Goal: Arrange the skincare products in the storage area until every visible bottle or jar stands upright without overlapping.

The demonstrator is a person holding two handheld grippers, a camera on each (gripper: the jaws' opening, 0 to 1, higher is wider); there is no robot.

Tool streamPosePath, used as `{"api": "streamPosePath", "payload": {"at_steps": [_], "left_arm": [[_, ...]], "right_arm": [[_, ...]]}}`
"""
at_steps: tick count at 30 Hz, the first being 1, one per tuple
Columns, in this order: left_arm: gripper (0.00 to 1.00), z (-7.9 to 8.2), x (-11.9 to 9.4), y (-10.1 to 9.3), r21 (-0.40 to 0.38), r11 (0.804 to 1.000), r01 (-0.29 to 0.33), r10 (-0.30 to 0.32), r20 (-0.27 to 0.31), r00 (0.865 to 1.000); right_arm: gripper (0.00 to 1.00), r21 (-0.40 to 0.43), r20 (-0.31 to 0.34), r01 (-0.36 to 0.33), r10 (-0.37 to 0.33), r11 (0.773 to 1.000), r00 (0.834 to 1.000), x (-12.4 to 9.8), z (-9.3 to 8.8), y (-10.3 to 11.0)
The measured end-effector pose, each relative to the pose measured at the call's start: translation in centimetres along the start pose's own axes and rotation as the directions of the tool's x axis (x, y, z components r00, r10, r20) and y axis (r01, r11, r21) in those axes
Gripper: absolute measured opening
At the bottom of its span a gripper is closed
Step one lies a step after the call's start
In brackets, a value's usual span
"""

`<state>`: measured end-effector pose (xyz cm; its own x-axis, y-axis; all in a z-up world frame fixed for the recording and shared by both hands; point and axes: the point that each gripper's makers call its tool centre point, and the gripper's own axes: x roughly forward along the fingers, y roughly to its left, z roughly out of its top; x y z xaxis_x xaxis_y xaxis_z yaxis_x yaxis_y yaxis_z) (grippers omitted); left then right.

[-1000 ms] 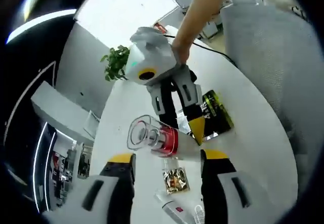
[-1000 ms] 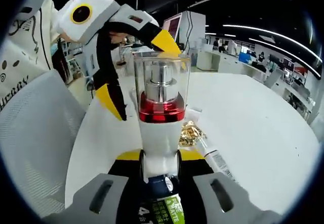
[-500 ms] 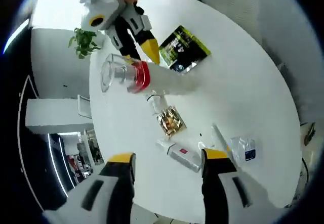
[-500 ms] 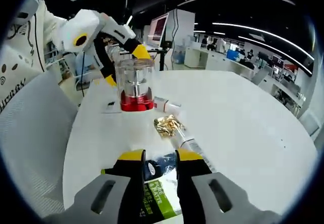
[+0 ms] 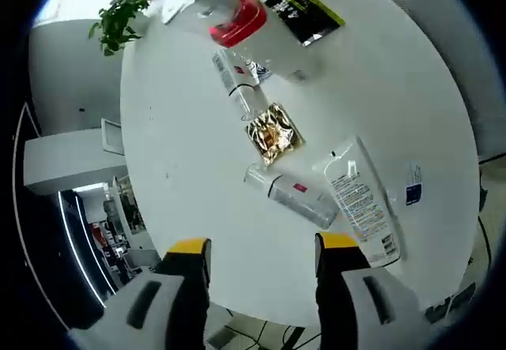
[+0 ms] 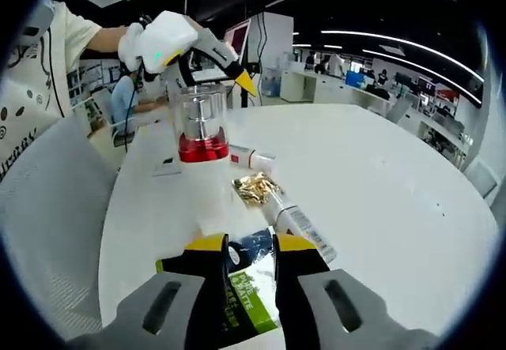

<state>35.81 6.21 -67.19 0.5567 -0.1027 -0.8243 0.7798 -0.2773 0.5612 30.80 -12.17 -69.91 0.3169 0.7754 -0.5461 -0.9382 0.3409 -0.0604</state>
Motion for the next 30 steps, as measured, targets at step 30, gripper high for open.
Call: {"api": "streamPosePath", "payload": {"at_steps": [30], "left_arm": [[0.52,-0.5,5.7,-1.6,-0.460,0.841,0.285,-0.259,0.121,0.958]], "right_arm": [[0.20,0.052,-0.035,0.004,-0.002,0.999,0.999,-0.6,-2.5,0.1]]}}
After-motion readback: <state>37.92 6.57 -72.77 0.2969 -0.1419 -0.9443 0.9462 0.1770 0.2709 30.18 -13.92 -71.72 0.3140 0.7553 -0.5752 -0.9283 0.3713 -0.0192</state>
